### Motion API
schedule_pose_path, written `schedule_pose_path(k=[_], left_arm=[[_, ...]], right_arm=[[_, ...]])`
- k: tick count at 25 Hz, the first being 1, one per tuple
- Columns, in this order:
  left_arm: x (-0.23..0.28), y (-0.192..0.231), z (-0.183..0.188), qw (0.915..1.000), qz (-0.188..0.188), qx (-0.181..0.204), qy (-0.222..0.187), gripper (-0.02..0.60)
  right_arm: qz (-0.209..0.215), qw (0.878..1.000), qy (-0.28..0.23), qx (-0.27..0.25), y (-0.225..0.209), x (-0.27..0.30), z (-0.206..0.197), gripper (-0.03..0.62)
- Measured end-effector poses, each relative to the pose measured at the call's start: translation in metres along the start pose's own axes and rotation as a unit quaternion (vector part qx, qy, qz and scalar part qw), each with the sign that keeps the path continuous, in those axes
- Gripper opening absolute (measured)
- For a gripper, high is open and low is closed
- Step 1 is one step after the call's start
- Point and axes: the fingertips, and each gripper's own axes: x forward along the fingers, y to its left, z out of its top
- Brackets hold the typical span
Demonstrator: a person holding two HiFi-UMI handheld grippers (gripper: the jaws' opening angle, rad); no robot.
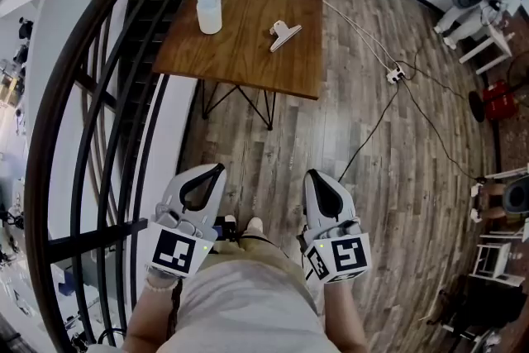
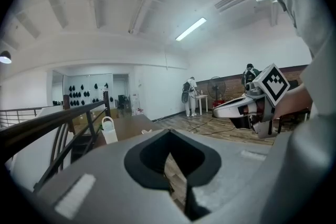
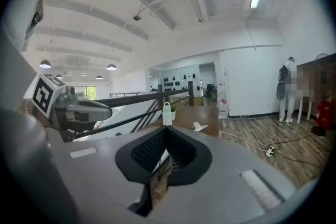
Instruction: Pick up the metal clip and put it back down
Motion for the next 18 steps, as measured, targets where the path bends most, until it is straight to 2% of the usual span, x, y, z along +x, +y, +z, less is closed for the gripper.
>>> schedule_pose_path(k=[14, 15, 17, 18], left_arm=[[0.016, -0.008, 0.004, 1.0, -0.005, 0.002, -0.002, 0.0], [0.017, -0.011, 0.004, 1.0, -0.007, 0.005, 0.001, 0.006], [0.019, -0.017, 0.006, 0.9999, -0.015, 0.004, 0.001, 0.081], [0.019, -0.02, 0.007, 0.9998, -0.018, 0.0, -0.002, 0.102]], right_arm=[[0.013, 1.0, -0.009, 0.011, -0.011, -0.001, 0.001, 0.012], [0.015, 1.0, -0.01, 0.011, -0.012, -0.001, 0.001, 0.012], [0.02, 1.0, -0.011, 0.009, -0.012, -0.002, 0.001, 0.024], [0.023, 1.0, -0.011, 0.009, -0.011, -0.003, 0.001, 0.056]])
